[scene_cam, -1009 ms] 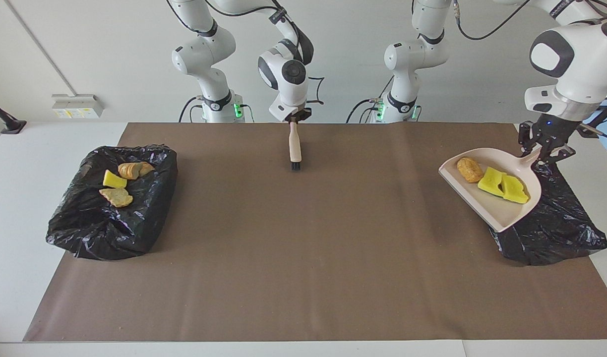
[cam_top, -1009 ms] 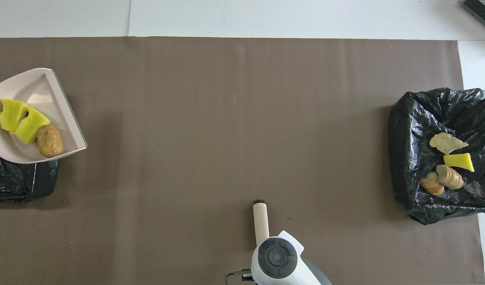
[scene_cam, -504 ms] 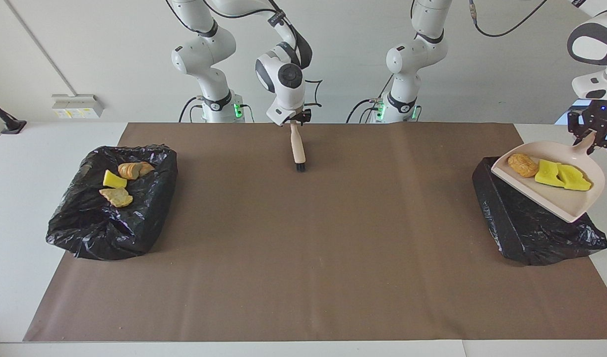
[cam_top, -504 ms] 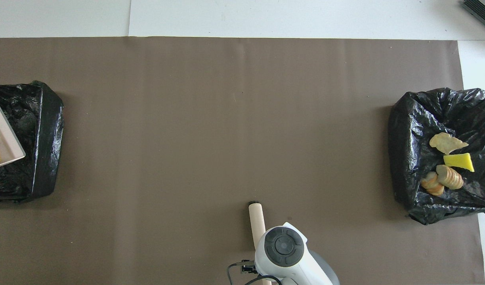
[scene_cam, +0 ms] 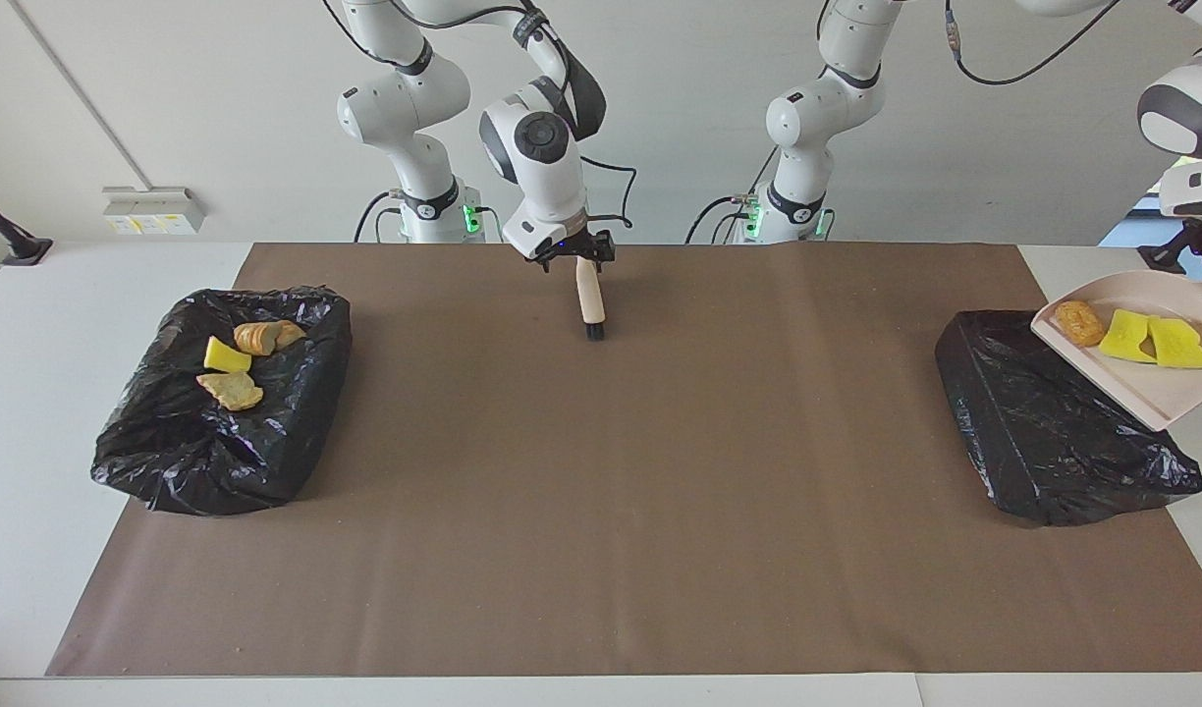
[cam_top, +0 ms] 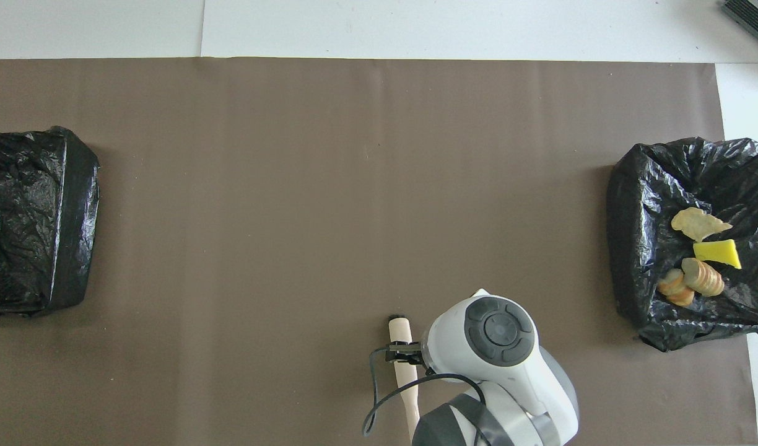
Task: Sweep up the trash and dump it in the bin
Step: 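Tip the dustpan over the bin while the right gripper drops the brush, then empty the dustpan into the bin while the right gripper withdraws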
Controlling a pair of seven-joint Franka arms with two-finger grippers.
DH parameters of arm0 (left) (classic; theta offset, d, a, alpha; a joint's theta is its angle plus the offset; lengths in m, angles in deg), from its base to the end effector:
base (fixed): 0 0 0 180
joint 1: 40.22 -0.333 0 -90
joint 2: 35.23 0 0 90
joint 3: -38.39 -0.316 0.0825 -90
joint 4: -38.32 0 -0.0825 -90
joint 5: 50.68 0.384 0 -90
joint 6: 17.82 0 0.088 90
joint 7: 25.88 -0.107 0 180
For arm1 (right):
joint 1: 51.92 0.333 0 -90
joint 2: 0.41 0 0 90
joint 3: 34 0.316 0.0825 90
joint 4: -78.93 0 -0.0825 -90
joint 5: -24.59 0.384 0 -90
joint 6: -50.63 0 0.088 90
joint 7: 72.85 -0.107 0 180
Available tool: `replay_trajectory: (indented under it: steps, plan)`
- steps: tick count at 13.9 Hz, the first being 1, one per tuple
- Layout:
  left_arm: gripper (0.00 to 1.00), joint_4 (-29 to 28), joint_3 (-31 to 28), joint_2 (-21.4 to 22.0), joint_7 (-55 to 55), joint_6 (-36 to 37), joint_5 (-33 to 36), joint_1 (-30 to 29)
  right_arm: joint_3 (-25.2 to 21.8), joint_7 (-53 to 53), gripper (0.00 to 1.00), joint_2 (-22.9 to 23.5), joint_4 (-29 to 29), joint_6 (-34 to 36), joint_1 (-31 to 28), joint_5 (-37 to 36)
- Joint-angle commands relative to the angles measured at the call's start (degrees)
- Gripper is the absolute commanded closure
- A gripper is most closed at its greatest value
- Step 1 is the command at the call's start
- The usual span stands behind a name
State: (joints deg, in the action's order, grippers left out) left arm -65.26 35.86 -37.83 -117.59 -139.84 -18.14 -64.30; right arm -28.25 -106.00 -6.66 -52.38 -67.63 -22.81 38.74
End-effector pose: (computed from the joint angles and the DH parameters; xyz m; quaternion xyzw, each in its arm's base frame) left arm 0.5299 0.2915 0.5450 -0.7396 0.6080 0.1526 0.2451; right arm 0.3904 0.2880 0.3873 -0.9920 0.0505 0.1043 0.0496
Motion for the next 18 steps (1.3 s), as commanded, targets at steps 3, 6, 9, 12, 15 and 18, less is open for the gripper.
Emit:
replay_trajectory:
  steps: [3,6,9,12,15,18]
  plan:
    - [1.0,0.4,-0.28,0.4,-0.31,2.39,9.63,1.23,0.41,6.92,0.0,1.33,7.98,2.58,-13.98,-1.67]
    - [1.0,0.84,-0.02,0.4,0.65,3.28,15.6,3.33,0.23,11.79,0.0,1.06,12.9,5.23,-18.72,-7.01]
    - [1.0,1.89,0.07,0.49,1.97,4.42,18.25,3.52,0.14,12.41,0.0,1.24,18.0,5.49,-22.33,-9.93]
    - [1.0,2.07,1.12,2.16,3.02,6.78,12.14,3.87,0.14,14.16,0.0,1.76,22.75,8.99,-26.46,-11.68]
    - [1.0,1.46,1.39,2.33,8.9,11.1,-1.75,6.94,-0.03,15.05,0.0,1.41,26.09,13.65,-27.62,-12.04]
    - [1.0,0.84,1.48,2.6,16.71,15.13,-11.61,12.02,-0.04,15.13,0.0,1.41,32.85,21.38,-28.67,-12.3]
